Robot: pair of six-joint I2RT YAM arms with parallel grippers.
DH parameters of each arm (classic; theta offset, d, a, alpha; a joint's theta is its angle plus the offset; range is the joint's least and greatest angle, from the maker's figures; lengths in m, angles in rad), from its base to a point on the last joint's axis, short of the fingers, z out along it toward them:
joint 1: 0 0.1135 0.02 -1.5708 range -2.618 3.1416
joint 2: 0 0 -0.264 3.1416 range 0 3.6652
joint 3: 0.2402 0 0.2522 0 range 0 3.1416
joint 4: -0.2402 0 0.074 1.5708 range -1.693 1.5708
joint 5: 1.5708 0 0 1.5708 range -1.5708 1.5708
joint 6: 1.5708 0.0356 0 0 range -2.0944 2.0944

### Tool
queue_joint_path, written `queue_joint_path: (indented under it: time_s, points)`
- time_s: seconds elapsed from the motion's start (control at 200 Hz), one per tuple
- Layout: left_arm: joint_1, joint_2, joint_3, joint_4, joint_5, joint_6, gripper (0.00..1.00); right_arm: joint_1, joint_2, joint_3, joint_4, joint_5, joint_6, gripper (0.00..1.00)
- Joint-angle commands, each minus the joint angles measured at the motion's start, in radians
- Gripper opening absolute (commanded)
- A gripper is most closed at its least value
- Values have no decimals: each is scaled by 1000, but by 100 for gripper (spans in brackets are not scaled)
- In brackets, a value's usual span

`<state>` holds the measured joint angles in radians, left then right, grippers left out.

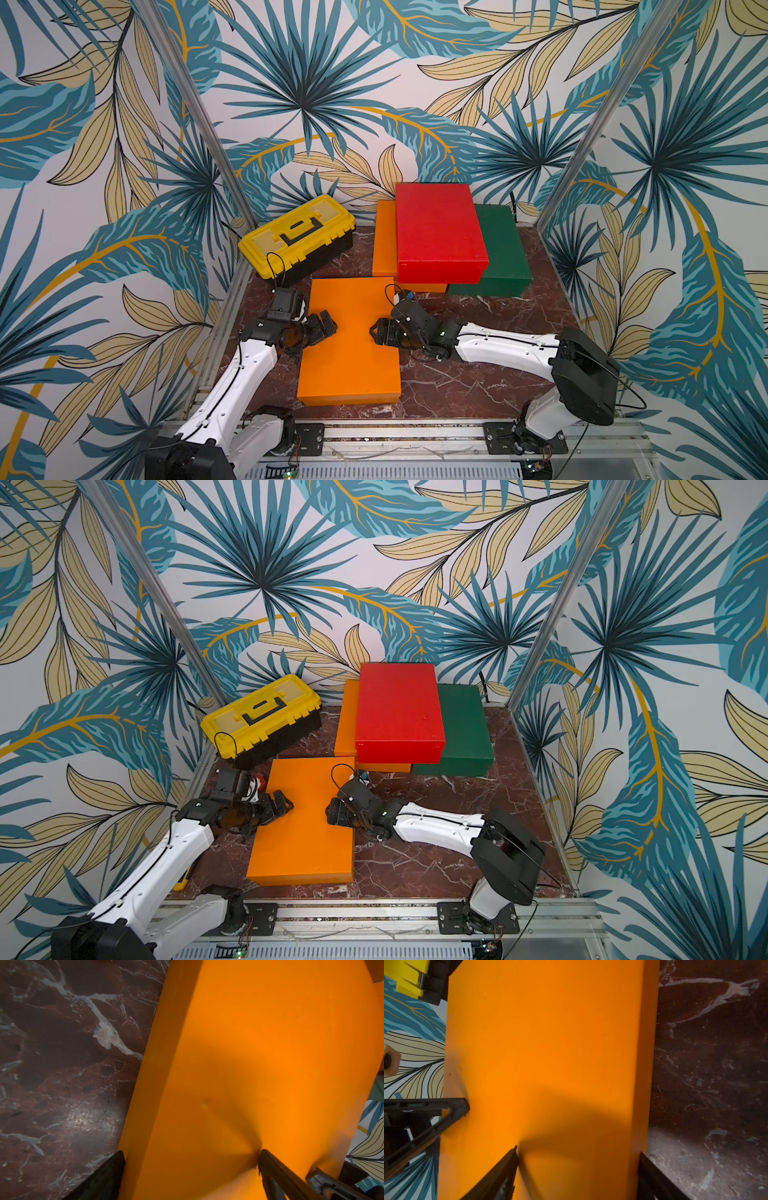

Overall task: Stack the shoeboxes
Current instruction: Pick up the shoebox from the center of the board.

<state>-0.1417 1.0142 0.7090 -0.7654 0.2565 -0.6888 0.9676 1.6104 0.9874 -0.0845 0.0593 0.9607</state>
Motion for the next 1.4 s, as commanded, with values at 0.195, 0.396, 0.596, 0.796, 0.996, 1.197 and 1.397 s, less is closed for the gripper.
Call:
queue_joint_path:
  time_s: [0.195,0.396,0.596,0.796,0.996,1.197,1.397]
  points:
    - [-16,-62,-8,32,146,-86,100,49,21,66,-16,-57,-35,70]
    - [-37,-107,39,32,183,-131,98,81,-7,140,-67,-71,-46,62]
    - [-62,-179,129,32,186,-185,96,105,-22,202,-114,-70,-66,55]
    - [-68,-202,250,31,165,-201,96,112,-63,238,-169,-70,-83,51]
    - [-72,-159,388,31,142,-194,96,112,-91,326,-259,-60,-137,50]
    - [-91,-79,562,32,116,-187,96,112,-89,442,-358,-26,-216,50]
    - [-131,2,742,32,69,-170,95,103,-76,559,-426,14,-287,50]
